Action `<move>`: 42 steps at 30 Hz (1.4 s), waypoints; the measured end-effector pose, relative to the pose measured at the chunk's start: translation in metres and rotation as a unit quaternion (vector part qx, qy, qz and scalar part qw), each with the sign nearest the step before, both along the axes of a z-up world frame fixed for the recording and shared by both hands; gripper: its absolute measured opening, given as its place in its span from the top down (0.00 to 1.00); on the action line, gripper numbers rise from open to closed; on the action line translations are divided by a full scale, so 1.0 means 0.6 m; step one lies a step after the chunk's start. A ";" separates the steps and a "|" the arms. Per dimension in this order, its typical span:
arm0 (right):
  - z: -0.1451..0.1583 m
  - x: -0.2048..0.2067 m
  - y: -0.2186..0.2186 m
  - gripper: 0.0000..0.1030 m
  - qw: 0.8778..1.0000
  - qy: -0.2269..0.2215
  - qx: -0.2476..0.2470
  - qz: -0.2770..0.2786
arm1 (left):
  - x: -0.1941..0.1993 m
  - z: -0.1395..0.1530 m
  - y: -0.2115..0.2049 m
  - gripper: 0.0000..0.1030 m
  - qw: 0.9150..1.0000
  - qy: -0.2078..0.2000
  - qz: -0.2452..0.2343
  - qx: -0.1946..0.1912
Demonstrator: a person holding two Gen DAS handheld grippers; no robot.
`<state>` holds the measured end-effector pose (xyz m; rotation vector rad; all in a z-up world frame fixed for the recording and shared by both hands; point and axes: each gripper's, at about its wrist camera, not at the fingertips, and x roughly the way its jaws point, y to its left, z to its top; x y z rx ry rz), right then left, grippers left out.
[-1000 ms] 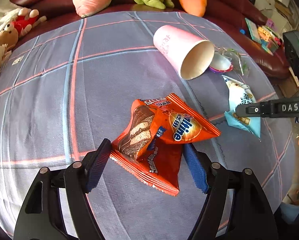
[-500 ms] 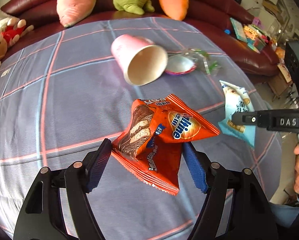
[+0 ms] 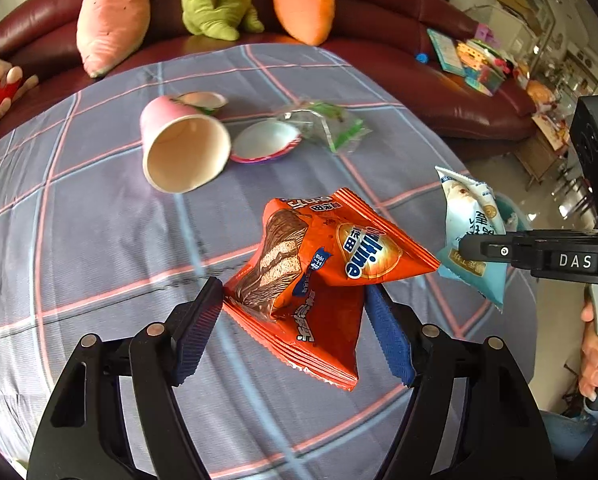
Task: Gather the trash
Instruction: 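Carry the blue-white packet and orange bag over the trash bin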
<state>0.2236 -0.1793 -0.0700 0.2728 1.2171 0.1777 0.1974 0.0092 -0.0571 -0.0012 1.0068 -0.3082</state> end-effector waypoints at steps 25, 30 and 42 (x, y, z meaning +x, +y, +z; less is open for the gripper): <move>-0.007 -0.053 -0.103 0.75 0.998 -0.020 0.044 -0.035 | -0.017 0.011 -0.097 0.29 1.000 0.005 -0.014 0.001; -0.005 -0.065 -0.150 0.75 0.997 -0.030 0.048 -0.058 | -0.013 0.013 -0.137 0.29 1.000 0.004 -0.028 0.004; -0.014 -0.113 -0.274 0.74 0.990 -0.043 0.067 -0.114 | -0.007 0.022 -0.269 0.29 0.996 -0.006 -0.090 0.014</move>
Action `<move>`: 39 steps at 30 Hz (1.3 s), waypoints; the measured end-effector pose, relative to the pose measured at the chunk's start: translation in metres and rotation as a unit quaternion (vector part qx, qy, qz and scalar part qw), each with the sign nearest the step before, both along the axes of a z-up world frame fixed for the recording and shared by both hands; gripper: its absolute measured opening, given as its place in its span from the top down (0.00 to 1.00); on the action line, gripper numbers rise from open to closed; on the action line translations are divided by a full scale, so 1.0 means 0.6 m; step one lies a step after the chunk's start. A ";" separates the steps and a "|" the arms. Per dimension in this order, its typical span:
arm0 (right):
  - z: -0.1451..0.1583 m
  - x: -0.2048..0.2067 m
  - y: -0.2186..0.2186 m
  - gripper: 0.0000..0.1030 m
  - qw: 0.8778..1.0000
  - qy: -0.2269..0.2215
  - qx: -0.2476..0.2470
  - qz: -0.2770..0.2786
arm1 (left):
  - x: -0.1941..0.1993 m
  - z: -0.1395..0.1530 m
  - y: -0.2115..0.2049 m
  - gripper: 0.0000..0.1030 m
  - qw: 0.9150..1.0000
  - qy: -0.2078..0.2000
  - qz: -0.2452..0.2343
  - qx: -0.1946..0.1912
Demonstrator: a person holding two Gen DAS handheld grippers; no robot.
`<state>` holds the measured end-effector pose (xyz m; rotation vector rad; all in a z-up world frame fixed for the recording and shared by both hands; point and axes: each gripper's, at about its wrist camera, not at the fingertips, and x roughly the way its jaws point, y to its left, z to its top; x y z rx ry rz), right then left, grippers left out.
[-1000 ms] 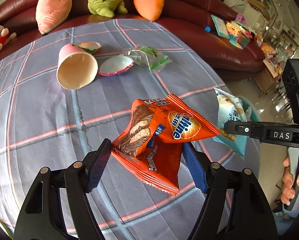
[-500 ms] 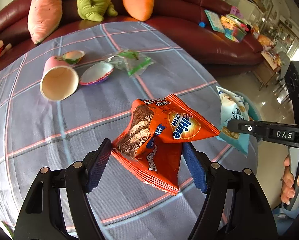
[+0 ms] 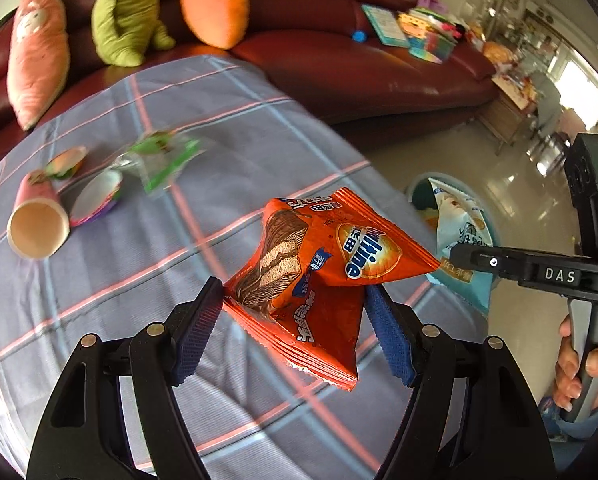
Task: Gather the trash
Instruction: 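Carry the blue-white packet and orange bag over the trash bin, then open both tools to drop the packets into the bin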
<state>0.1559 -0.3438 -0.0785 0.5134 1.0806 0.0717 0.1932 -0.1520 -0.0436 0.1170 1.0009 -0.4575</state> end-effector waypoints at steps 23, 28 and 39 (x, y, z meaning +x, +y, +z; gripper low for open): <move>0.002 -0.100 -0.276 0.72 0.992 0.002 -0.027 -0.120 | 0.005 -0.038 -0.328 0.29 0.988 0.009 -0.153 0.027; -0.016 -0.111 -0.309 0.72 0.991 0.018 -0.021 -0.133 | 0.013 -0.066 -0.378 0.29 0.985 0.025 -0.170 0.034; -0.024 -0.118 -0.352 0.71 0.988 0.031 -0.020 -0.148 | 0.041 -0.110 -0.423 0.29 0.980 0.047 -0.189 0.037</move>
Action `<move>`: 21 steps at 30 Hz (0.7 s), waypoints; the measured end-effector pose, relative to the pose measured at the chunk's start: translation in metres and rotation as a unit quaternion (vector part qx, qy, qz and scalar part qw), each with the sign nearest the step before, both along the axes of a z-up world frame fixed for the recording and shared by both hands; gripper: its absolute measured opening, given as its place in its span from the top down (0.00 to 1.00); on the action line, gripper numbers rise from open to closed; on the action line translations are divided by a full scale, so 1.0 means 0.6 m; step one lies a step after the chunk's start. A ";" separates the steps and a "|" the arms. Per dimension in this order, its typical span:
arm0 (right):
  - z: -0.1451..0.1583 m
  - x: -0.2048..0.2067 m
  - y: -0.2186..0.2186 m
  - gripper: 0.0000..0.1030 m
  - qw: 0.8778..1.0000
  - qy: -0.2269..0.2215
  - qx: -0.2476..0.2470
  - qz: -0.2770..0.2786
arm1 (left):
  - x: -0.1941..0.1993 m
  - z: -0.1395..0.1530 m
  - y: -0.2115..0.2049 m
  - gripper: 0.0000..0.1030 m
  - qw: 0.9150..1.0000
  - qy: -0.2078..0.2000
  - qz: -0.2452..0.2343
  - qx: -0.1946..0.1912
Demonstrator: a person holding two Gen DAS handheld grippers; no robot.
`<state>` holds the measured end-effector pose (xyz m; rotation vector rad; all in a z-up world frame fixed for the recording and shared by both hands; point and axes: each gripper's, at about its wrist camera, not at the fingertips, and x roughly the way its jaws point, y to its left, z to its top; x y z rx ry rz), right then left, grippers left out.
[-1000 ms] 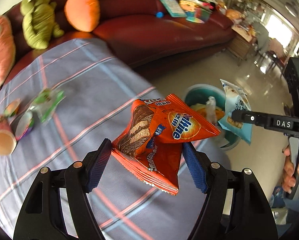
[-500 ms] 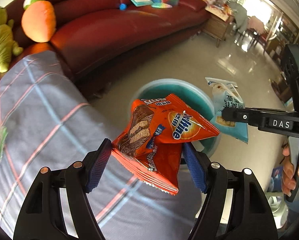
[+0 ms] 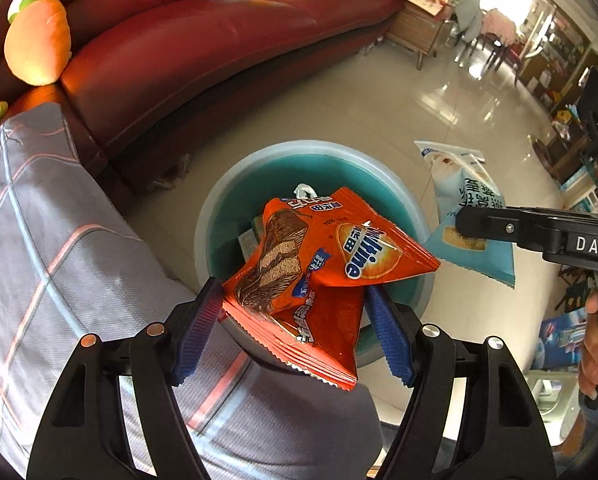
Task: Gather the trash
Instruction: 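Open both tools to drop the packets into the bin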
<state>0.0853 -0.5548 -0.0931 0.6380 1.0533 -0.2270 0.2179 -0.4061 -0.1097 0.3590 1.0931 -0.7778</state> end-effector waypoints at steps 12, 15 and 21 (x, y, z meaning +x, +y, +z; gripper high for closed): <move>0.002 0.027 0.005 0.71 1.000 0.013 -0.019 0.016 | -0.001 -0.021 0.003 0.11 1.000 0.004 0.009 0.007; -0.002 0.029 0.005 0.71 1.000 0.017 -0.017 0.016 | -0.001 -0.018 0.016 0.11 1.000 0.009 0.014 0.003; -0.006 0.034 0.011 0.71 1.000 0.019 -0.014 0.020 | 0.000 -0.006 0.044 0.11 0.999 0.014 0.031 -0.009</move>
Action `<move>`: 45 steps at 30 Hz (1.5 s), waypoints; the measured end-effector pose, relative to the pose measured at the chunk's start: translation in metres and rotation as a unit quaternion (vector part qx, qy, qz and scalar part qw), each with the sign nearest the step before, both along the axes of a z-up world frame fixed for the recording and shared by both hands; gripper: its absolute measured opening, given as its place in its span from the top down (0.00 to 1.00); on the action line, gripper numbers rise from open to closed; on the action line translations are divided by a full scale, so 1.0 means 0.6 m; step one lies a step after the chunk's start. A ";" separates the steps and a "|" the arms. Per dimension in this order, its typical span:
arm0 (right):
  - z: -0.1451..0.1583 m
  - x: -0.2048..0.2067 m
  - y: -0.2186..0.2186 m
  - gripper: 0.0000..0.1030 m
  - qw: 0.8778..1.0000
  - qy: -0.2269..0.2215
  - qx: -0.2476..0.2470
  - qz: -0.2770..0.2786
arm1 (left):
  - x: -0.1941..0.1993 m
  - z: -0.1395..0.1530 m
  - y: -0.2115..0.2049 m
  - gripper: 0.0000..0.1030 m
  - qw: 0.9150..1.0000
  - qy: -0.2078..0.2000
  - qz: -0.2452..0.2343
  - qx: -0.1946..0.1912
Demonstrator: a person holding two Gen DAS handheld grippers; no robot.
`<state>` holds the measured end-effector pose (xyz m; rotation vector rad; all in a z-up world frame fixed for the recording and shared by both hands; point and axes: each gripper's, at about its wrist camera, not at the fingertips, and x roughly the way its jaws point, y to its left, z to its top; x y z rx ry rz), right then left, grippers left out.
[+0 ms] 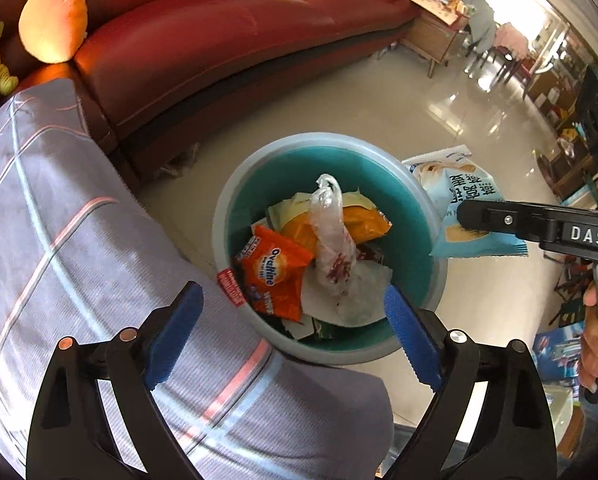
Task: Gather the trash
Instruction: 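Open both tools to drop the packets into the bin, then move both tools back over the table toward the cup and packet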
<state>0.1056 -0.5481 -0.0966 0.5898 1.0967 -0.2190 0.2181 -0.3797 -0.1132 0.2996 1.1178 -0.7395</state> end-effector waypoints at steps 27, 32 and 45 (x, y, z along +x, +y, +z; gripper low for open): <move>-0.023 0.009 0.018 0.24 0.999 0.036 0.024 -0.016 | 0.000 0.014 0.054 0.10 0.999 0.018 0.036 -0.023; -0.015 0.008 0.027 0.19 0.999 0.037 0.017 -0.012 | -0.004 0.018 0.062 0.10 0.999 0.017 0.040 -0.028; 0.010 0.010 0.075 0.13 0.999 0.039 -0.005 0.006 | -0.010 0.037 0.117 0.04 0.997 0.026 0.064 -0.045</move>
